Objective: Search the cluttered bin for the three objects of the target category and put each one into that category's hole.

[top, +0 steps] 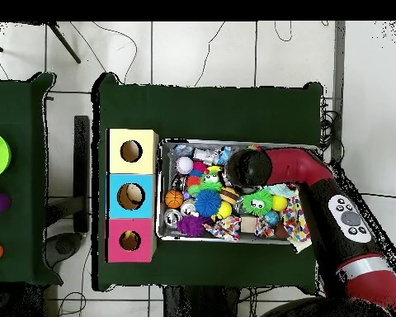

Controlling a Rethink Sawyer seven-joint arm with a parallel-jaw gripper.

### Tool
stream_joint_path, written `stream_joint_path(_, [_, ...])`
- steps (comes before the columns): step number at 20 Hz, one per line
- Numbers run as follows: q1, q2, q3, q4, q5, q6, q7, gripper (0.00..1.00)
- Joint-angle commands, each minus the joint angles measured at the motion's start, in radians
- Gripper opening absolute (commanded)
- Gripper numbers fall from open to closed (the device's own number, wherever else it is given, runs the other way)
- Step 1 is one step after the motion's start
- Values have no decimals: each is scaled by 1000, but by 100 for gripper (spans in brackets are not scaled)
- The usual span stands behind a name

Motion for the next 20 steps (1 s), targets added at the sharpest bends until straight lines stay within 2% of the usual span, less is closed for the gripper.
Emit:
stream_joint_path(1, [3,46,-50,-25,-125,-52,-137,100])
stream_joint_path(8, [-9,58,-37,-26,-131,-62,-133,100])
stream_joint_path(9, [-16,62,-33,-20,-127,-68,-130,0])
stream_joint_path(20, [-44,79,-3,-4,-81,-48,-150,0])
